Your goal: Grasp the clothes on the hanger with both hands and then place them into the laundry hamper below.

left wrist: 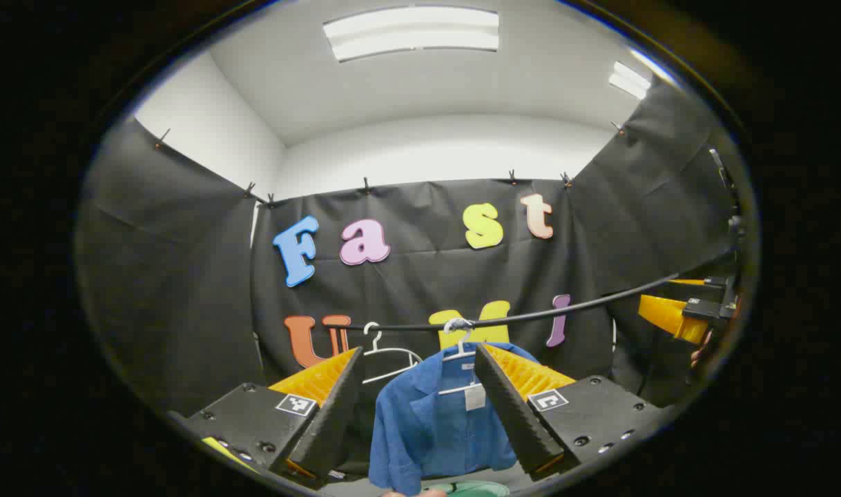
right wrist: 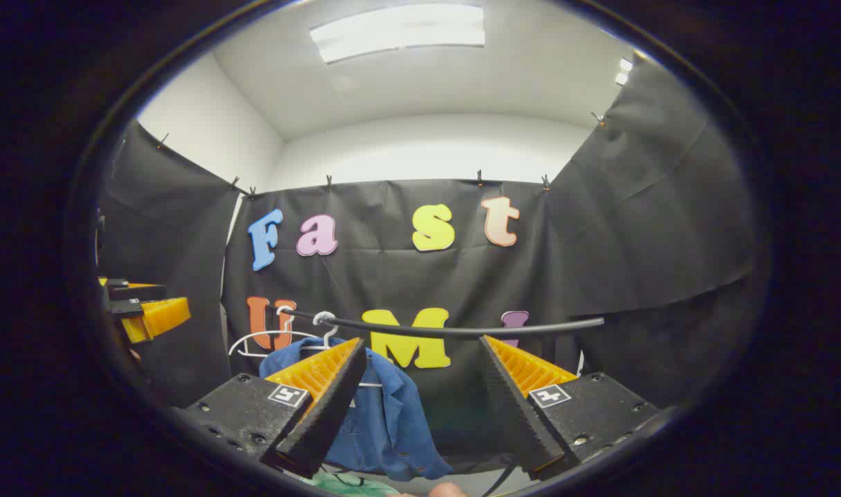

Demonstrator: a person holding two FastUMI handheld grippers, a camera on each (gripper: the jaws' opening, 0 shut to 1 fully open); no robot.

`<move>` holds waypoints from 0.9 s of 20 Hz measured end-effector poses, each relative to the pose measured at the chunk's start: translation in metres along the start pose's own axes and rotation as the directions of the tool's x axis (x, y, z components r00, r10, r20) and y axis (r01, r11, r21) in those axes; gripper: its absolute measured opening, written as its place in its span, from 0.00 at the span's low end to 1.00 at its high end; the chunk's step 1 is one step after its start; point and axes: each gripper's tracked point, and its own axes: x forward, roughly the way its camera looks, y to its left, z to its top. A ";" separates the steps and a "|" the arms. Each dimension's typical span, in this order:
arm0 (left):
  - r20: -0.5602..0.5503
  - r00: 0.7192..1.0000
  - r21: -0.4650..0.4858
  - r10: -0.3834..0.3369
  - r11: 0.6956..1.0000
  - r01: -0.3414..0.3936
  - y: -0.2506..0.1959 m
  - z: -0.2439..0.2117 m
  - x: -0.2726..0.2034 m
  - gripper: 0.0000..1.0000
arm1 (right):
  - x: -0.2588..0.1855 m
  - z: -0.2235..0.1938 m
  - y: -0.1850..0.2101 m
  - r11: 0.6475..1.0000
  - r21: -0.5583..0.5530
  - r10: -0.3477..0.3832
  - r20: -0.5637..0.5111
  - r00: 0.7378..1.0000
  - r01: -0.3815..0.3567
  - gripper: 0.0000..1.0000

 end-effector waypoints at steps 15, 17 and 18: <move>0.025 1.000 -0.040 -0.015 0.999 0.016 0.022 -0.008 0.012 0.94 | 0.003 -0.014 0.005 0.998 -0.010 -0.063 -0.018 0.998 0.063 1.00; 0.018 1.000 -0.032 0.009 0.999 -0.008 0.027 -0.011 0.008 0.94 | 0.004 -0.018 0.006 0.999 -0.005 -0.050 -0.036 0.998 0.050 1.00; 0.015 1.000 -0.031 0.020 0.999 -0.019 0.031 -0.012 0.007 0.95 | 0.004 -0.019 0.006 0.999 -0.006 -0.049 -0.040 0.998 0.049 1.00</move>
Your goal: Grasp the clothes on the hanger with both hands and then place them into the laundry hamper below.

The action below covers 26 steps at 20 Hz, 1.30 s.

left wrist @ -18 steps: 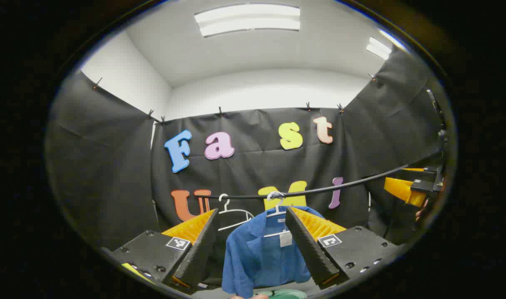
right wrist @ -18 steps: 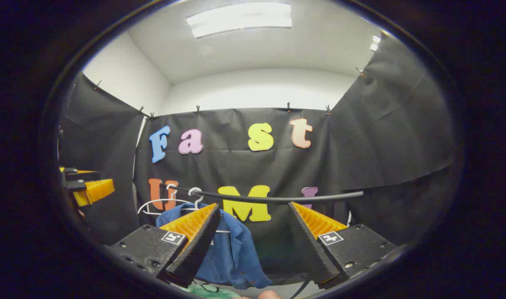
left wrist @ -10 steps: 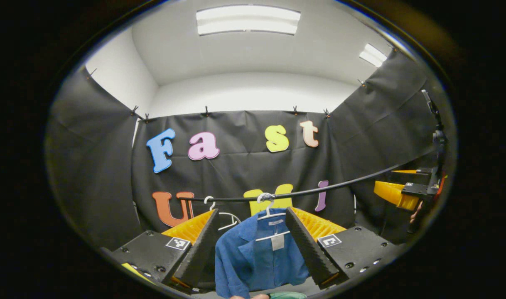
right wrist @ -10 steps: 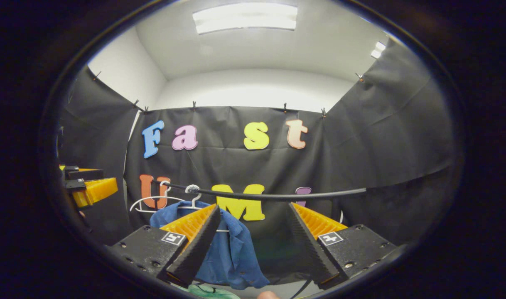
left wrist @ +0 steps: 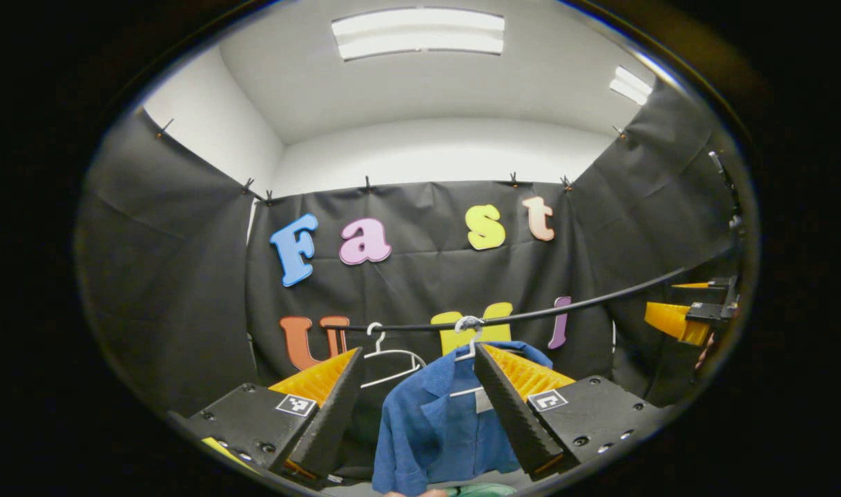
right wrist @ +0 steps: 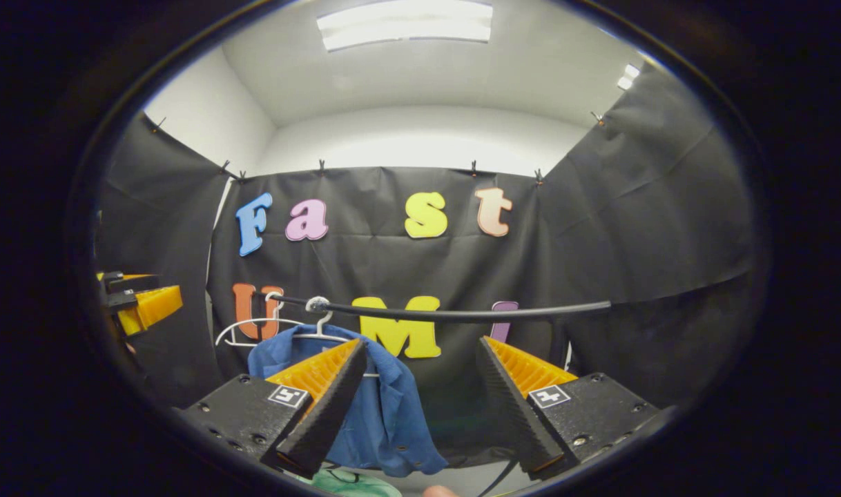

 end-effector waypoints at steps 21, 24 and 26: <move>-0.103 0.993 -0.077 -0.061 0.996 0.053 0.034 -0.072 0.012 0.95 | 0.041 -0.085 0.070 0.996 -0.056 -0.079 -0.159 0.984 0.071 0.99; -0.121 0.989 -0.083 -0.087 0.994 0.077 0.025 -0.085 0.016 0.96 | 0.043 -0.099 0.075 0.994 -0.068 -0.094 -0.190 0.977 0.082 0.96; -0.142 0.984 -0.103 -0.108 0.990 0.093 0.016 -0.098 0.019 0.95 | 0.046 -0.109 0.077 0.994 -0.074 -0.098 -0.210 0.973 0.084 0.95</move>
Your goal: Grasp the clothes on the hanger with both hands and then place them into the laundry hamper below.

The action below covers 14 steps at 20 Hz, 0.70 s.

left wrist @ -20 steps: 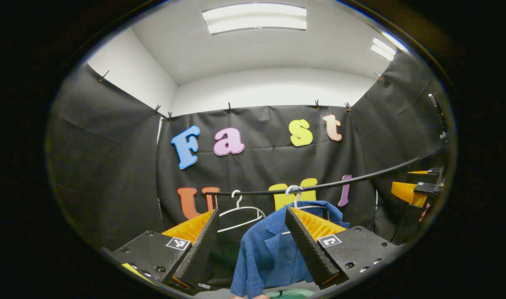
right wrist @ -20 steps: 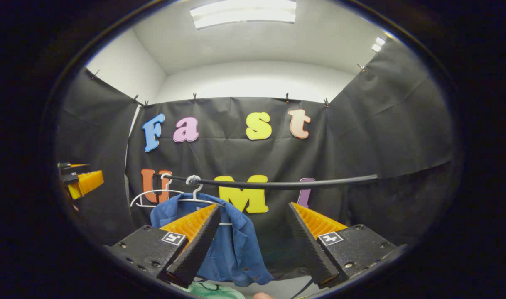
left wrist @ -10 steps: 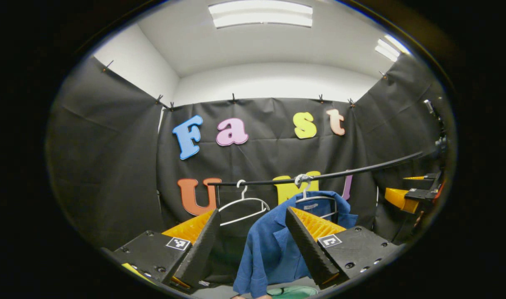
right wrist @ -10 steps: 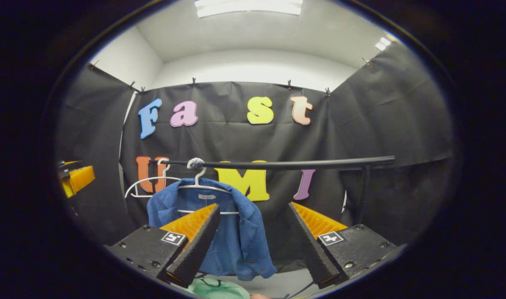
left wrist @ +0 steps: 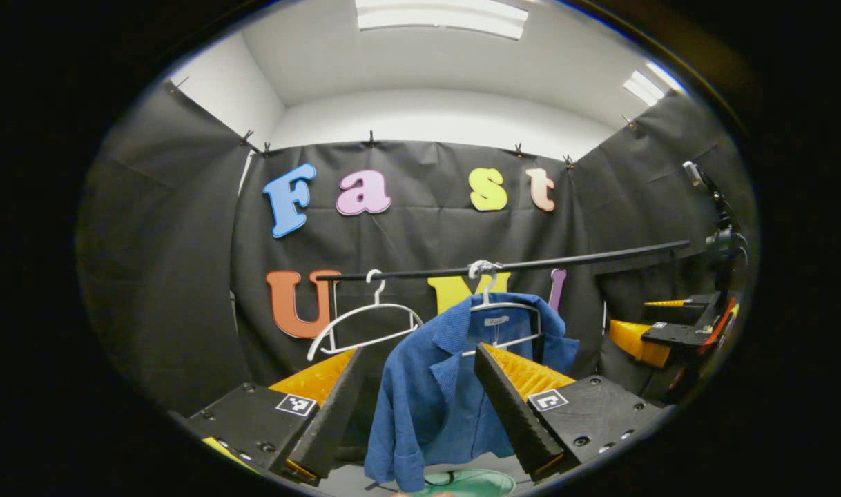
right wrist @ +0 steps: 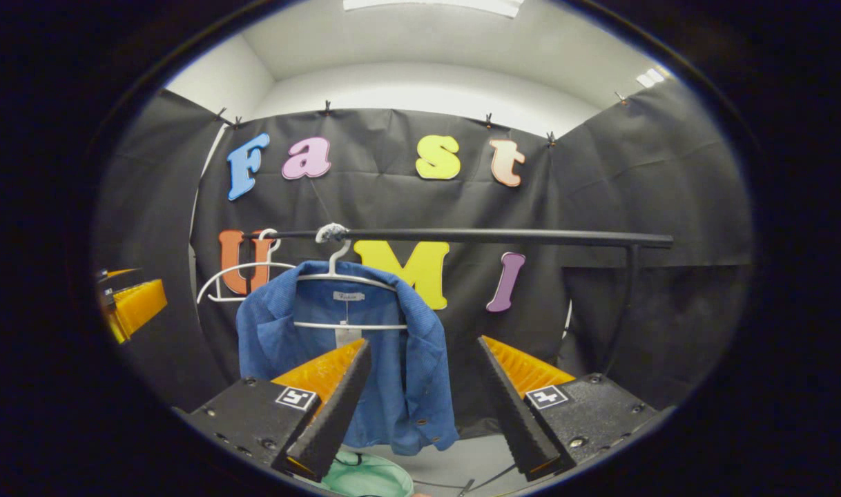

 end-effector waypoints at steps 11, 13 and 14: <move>-0.107 0.991 -0.015 0.074 0.997 -0.076 -0.017 -0.071 0.049 0.95 | 0.087 -0.053 -0.006 0.998 0.033 0.062 -0.105 0.993 -0.058 0.90; -0.120 0.989 -0.012 0.090 0.996 -0.092 -0.019 -0.083 0.062 0.96 | 0.107 -0.060 -0.004 0.997 0.030 0.077 -0.117 0.990 -0.074 0.90; -0.132 0.987 -0.013 0.095 0.995 -0.097 -0.021 -0.089 0.068 0.95 | 0.116 -0.062 -0.002 0.997 0.021 0.080 -0.119 0.990 -0.078 0.90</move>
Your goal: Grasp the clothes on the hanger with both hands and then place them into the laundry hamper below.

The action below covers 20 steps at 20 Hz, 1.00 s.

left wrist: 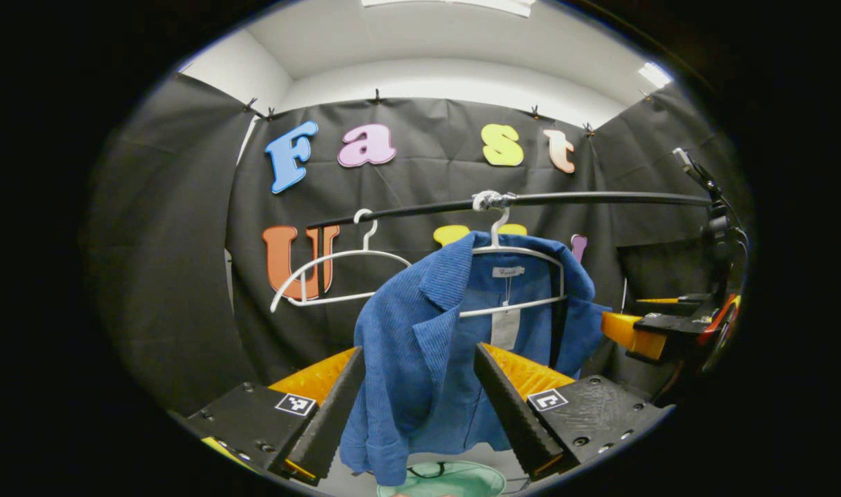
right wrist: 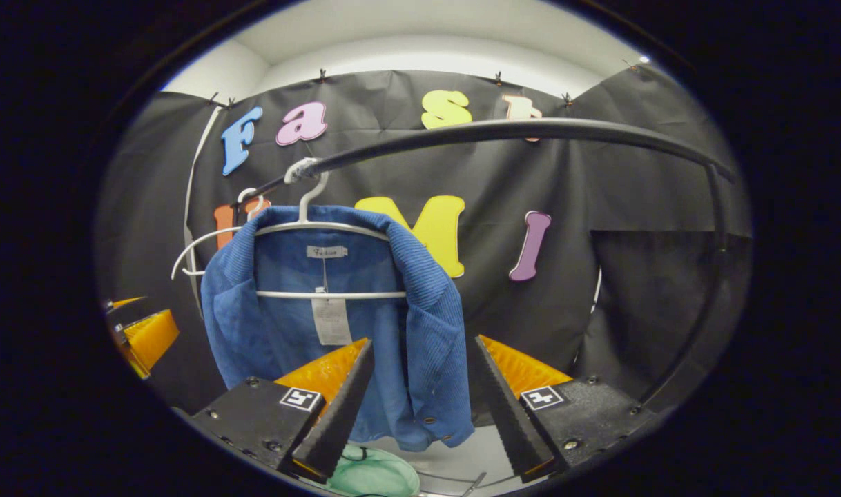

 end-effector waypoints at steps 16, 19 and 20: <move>-0.107 0.988 -0.032 0.115 0.992 -0.119 -0.011 -0.063 0.102 0.87 | 0.100 -0.041 -0.018 0.997 -0.061 -0.055 -0.067 0.996 0.051 0.85; -0.093 0.988 -0.010 0.126 0.992 -0.127 -0.009 -0.065 0.114 0.94 | 0.108 -0.040 -0.026 0.992 -0.092 -0.086 -0.037 0.996 0.082 0.79; -0.098 0.987 -0.004 0.130 0.991 -0.131 -0.007 -0.067 0.116 0.92 | 0.110 -0.039 -0.029 0.989 -0.111 -0.102 -0.022 0.995 0.099 0.78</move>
